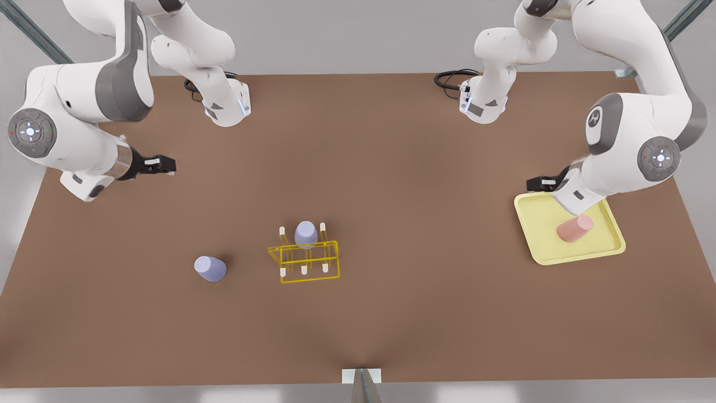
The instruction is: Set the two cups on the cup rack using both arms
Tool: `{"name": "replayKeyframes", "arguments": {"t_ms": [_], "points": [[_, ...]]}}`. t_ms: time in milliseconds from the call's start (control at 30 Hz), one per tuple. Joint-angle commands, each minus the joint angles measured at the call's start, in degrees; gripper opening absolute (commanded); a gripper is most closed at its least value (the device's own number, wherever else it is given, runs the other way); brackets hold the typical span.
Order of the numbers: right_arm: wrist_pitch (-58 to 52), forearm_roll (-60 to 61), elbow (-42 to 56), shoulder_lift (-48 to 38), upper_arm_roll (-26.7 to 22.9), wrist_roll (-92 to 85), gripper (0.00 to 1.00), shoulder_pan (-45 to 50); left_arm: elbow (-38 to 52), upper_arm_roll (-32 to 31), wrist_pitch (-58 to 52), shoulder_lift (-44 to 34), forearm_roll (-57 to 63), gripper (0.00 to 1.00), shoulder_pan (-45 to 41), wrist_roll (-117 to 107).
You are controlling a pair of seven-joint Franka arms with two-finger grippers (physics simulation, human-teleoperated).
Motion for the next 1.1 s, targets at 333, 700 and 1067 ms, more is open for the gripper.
{"name": "replayKeyframes", "arguments": {"t_ms": [333,700,1067], "points": [[47.72,0.34,-2.17,28.34,0.11,-1.71,1.00,-2.58,-2.96,6.15,29.74,15.74,-1.68,1.00,16.64,19.36],[55.82,2.19,-12.55,27.81,0.37,-1.80,1.00,-2.32,-15.00,10.19,34.92,15.48,0.52,1.00,16.20,20.68],[55.82,1.66,-15.71,29.48,0.37,-2.50,1.00,-1.88,-20.19,10.72,35.36,16.53,0.43,1.00,16.03,20.33]]}}
